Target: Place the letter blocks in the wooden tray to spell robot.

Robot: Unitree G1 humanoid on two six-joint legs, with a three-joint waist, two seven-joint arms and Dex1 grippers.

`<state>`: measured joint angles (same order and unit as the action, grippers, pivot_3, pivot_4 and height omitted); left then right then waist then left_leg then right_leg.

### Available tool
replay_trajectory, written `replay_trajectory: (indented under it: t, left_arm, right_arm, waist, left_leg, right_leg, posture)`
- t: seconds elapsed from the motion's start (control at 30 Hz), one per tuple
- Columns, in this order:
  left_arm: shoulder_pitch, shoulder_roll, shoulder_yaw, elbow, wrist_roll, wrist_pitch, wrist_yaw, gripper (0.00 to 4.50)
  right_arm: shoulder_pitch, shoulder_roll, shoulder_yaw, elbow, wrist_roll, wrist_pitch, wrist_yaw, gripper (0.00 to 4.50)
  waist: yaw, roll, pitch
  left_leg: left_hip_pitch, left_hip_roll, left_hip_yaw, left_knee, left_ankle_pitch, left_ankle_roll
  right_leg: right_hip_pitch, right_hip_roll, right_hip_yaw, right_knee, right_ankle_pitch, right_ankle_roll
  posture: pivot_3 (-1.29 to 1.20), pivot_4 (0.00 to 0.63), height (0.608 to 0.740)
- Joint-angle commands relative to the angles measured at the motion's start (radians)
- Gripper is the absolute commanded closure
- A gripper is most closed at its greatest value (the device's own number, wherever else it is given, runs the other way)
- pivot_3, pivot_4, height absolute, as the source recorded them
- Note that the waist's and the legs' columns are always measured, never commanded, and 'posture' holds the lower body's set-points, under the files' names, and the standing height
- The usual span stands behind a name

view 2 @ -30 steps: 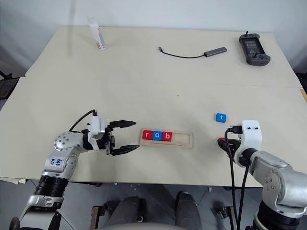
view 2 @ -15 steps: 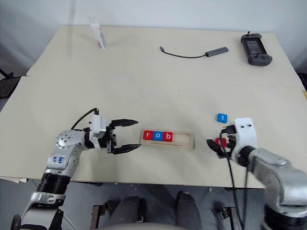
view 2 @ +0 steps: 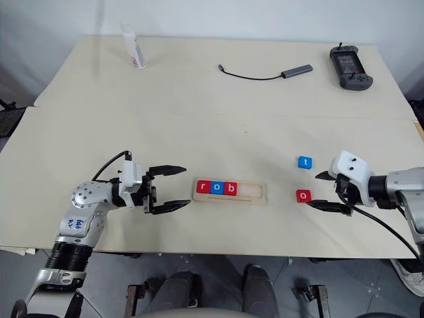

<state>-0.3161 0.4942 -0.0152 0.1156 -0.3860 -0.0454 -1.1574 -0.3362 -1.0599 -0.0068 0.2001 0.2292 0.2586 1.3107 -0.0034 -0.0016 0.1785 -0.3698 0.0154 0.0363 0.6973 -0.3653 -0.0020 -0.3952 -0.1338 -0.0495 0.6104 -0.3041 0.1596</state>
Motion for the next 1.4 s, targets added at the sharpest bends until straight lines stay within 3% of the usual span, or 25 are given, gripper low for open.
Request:
replay_trajectory:
  t: [0.03,0.13,0.37,0.5,0.67,0.8,0.9,1.33,1.4]
  left_arm:
    - [0.025,0.012,0.014,-0.067,-0.009,-0.001,0.012,0.00]
    - [0.041,0.018,0.019,-0.090,-0.012,0.010,0.022,0.00]
    - [0.052,0.029,0.027,-0.112,-0.015,0.020,0.041,0.00]
    - [0.050,0.030,0.028,-0.109,-0.017,0.020,0.044,0.00]
    - [0.046,0.026,0.025,-0.102,-0.016,0.016,0.047,0.00]
    - [0.043,0.018,0.020,-0.099,-0.013,0.014,0.051,0.00]
    - [0.046,0.012,0.016,-0.097,-0.011,0.011,0.053,0.00]
    - [0.048,-0.005,0.011,-0.101,-0.007,0.010,0.068,0.00]
    - [0.050,-0.006,0.010,-0.104,-0.007,0.011,0.071,0.00]
  right_arm:
    - [-0.051,0.017,0.044,0.061,-0.033,-0.070,0.058,0.03]
    - [-0.070,0.033,0.072,0.088,-0.047,-0.080,0.074,0.68]
    - [-0.050,0.047,0.074,0.047,-0.028,-0.056,0.103,3.06]
    - [-0.069,0.043,0.065,-0.002,-0.025,-0.054,0.096,3.06]
    - [-0.137,0.083,0.076,-0.236,0.085,0.166,0.084,3.06]
    - [-0.183,0.143,0.144,-0.361,0.082,0.301,0.023,3.06]
    - [-0.210,0.195,0.189,-0.371,0.070,0.380,-0.034,3.06]
    - [-0.263,0.279,0.296,-0.322,-0.012,0.355,-0.099,3.06]
    - [-0.263,0.284,0.294,-0.325,-0.010,0.357,-0.099,2.31]
  waist:
    - [0.000,0.000,0.000]
    - [0.003,0.000,0.000]
    - [0.003,0.000,0.000]
    - [0.003,0.000,0.000]
    - [-0.002,0.000,0.000]
    - [0.002,0.000,0.000]
    - [0.010,0.000,0.000]
    - [0.002,0.000,0.000]
    - [0.002,0.000,0.000]
  left_leg:
    - [0.000,0.000,0.000,0.000,0.000,0.000]
    - [0.000,0.000,0.000,0.000,0.000,0.000]
    - [0.000,0.000,-0.001,0.001,0.000,0.000]
    - [0.000,0.000,-0.001,0.001,0.000,-0.001]
    - [0.000,0.001,-0.001,0.001,0.000,-0.001]
    - [0.000,0.001,-0.002,0.001,0.001,-0.003]
    - [-0.001,0.000,-0.003,0.002,0.001,-0.003]
    - [-0.002,0.000,-0.003,0.001,0.000,-0.002]
    - [-0.002,0.000,-0.003,0.001,0.000,-0.002]
  right_leg:
    - [0.000,0.000,0.000,0.000,0.000,0.000]
    - [0.000,0.000,0.000,0.000,0.000,0.000]
    - [0.001,0.000,-0.002,0.000,0.000,0.000]
    - [0.001,0.000,-0.002,0.000,0.000,0.000]
    - [0.001,0.000,-0.002,0.000,0.000,0.000]
    - [0.001,0.000,-0.003,0.000,0.000,0.000]
    - [0.001,-0.001,-0.003,0.000,0.000,-0.001]
    - [0.001,0.000,-0.003,0.000,0.000,-0.001]
    - [0.001,0.000,-0.003,0.000,0.000,-0.001]
  posture:
    - [0.00,0.150,0.740]
    - [0.00,0.150,0.740]
    - [0.00,0.150,0.740]
    - [0.00,0.150,0.740]
    - [0.00,0.150,0.740]
    - [0.00,0.150,0.740]
    - [0.00,0.150,0.740]
    - [0.00,0.150,0.740]
    - [0.00,0.150,0.740]
